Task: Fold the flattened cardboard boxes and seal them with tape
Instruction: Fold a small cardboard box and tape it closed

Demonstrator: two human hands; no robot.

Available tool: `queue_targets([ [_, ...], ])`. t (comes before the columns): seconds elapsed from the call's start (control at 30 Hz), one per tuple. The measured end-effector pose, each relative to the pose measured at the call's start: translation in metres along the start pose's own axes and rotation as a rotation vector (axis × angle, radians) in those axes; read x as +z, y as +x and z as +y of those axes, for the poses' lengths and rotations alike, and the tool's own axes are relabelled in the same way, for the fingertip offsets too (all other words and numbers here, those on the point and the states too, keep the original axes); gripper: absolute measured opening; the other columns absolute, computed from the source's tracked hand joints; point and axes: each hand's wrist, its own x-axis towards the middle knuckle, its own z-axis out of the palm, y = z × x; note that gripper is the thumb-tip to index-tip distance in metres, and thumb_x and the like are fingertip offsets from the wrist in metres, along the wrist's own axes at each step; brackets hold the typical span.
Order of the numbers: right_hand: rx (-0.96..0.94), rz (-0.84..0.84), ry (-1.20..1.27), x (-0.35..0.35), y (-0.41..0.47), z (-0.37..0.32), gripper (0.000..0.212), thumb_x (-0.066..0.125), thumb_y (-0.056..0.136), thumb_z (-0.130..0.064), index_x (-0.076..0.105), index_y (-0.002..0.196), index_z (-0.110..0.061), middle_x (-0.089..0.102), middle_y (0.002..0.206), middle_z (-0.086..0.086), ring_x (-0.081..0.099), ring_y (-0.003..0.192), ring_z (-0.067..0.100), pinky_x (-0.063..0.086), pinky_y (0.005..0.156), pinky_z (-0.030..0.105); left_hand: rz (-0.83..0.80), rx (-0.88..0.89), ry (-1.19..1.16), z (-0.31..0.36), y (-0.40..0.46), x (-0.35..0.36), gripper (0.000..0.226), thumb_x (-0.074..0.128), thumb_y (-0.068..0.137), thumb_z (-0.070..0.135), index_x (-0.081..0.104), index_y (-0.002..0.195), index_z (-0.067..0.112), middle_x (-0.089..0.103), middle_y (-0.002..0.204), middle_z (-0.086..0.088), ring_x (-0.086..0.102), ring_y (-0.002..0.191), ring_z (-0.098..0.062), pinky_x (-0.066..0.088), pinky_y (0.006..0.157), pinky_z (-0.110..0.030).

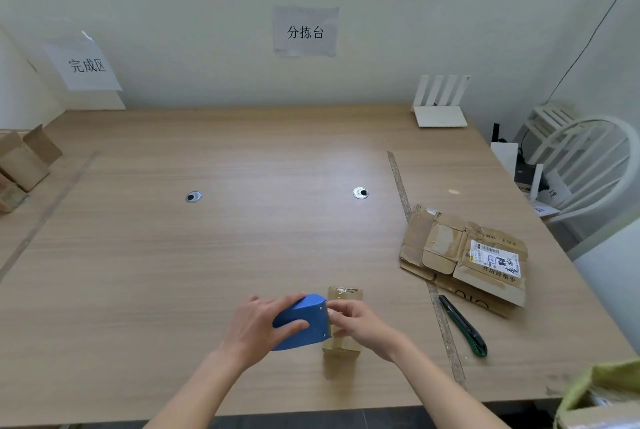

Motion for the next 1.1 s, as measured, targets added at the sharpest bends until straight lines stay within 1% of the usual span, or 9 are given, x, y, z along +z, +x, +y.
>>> queue_targets([
  [0.2, -0.029, -0.031, 0.045, 0.002, -0.004, -0.001, 0.03, 0.05, 0.106, -0.036, 0.062, 0.134, -0.033, 0.069, 0.128, -0.008, 0.064, 0.117, 0.011, 0.054, 0.093, 0.032, -0.027, 0.023, 0.017, 0.001, 0.0, -0.007, 0.066, 0.025, 0.086, 0.083, 0.051, 0.135, 0.047, 0.068, 0.11, 0.027, 0.059, 0.08, -0.001, 0.032, 0.077, -0.012],
  [0.3, -0.053, 0.059, 0.07, 0.002, 0.0, 0.004, 0.037, 0.057, 0.103, -0.038, 0.055, 0.14, -0.036, 0.061, 0.134, -0.008, 0.065, 0.115, 0.009, 0.056, 0.095, 0.04, -0.022, 0.033, 0.006, 0.0, 0.0, -0.009, 0.066, 0.027, 0.087, 0.082, 0.052, 0.134, 0.045, 0.07, 0.107, 0.025, 0.059, 0.077, 0.0, 0.033, 0.075, -0.013],
  [0.43, -0.032, -0.025, 0.065, 0.003, 0.0, -0.003, 0.044, 0.052, 0.103, -0.048, 0.045, 0.146, -0.046, 0.051, 0.142, -0.021, 0.055, 0.126, 0.003, 0.054, 0.098, 0.032, 0.002, 0.064, -0.005, 0.0, 0.002, -0.012, 0.061, 0.032, 0.089, 0.08, 0.055, 0.133, 0.043, 0.071, 0.104, 0.024, 0.06, 0.075, 0.0, 0.033, 0.072, -0.012],
  [0.53, -0.007, -0.029, 0.075, 0.002, 0.003, -0.007, 0.044, 0.051, 0.103, -0.049, 0.044, 0.146, -0.049, 0.048, 0.146, -0.02, 0.051, 0.13, 0.005, 0.05, 0.106, 0.036, 0.004, 0.072, -0.02, 0.001, 0.004, -0.014, 0.062, 0.033, 0.088, 0.079, 0.056, 0.132, 0.042, 0.071, 0.103, 0.023, 0.061, 0.075, -0.001, 0.033, 0.074, -0.013],
  [0.63, 0.017, -0.084, 0.069, 0.001, 0.004, -0.011, 0.039, 0.051, 0.103, -0.051, 0.052, 0.142, -0.046, 0.058, 0.14, -0.02, 0.055, 0.128, 0.005, 0.049, 0.108, 0.041, -0.015, 0.089, -0.025, 0.001, 0.006, -0.017, 0.062, 0.033, 0.088, 0.08, 0.055, 0.133, 0.043, 0.071, 0.103, 0.023, 0.061, 0.076, -0.001, 0.04, 0.076, -0.019],
  [0.7, 0.004, -0.09, 0.057, 0.001, 0.003, -0.014, 0.034, 0.05, 0.105, -0.046, 0.06, 0.136, -0.038, 0.067, 0.13, -0.014, 0.061, 0.122, 0.008, 0.052, 0.105, 0.042, -0.02, 0.096, -0.025, 0.002, 0.007, -0.019, 0.061, 0.033, 0.088, 0.078, 0.056, 0.132, 0.043, 0.071, 0.101, 0.023, 0.06, 0.076, -0.001, 0.043, 0.077, -0.023],
  [0.83, -0.024, 0.042, 0.06, -0.002, 0.002, -0.011, 0.028, 0.057, 0.103, -0.037, 0.063, 0.128, -0.026, 0.071, 0.121, -0.006, 0.067, 0.112, 0.011, 0.053, 0.101, 0.049, -0.006, 0.1, -0.036, 0.0, 0.005, -0.021, 0.063, 0.033, 0.087, 0.08, 0.057, 0.132, 0.043, 0.07, 0.102, 0.024, 0.059, 0.075, 0.0, 0.037, 0.076, -0.016],
  [0.97, 0.01, -0.014, 0.103, 0.0, -0.001, -0.014, 0.039, 0.056, 0.103, -0.038, 0.05, 0.142, -0.035, 0.064, 0.132, -0.012, 0.064, 0.116, 0.008, 0.056, 0.098, 0.039, 0.011, 0.095, -0.061, 0.001, 0.005, -0.022, 0.061, 0.037, 0.087, 0.079, 0.058, 0.131, 0.043, 0.07, 0.105, 0.025, 0.06, 0.077, -0.002, 0.037, 0.075, -0.015],
  [1.1, 0.063, -0.098, 0.121, 0.009, -0.003, -0.022, 0.028, 0.049, 0.106, -0.04, 0.064, 0.13, -0.037, 0.069, 0.126, -0.007, 0.063, 0.121, 0.015, 0.055, 0.101, 0.04, -0.027, 0.139, -0.058, 0.007, 0.006, -0.025, 0.059, 0.038, 0.089, 0.077, 0.057, 0.132, 0.041, 0.071, 0.104, 0.022, 0.06, 0.08, -0.001, 0.043, 0.075, -0.021],
])
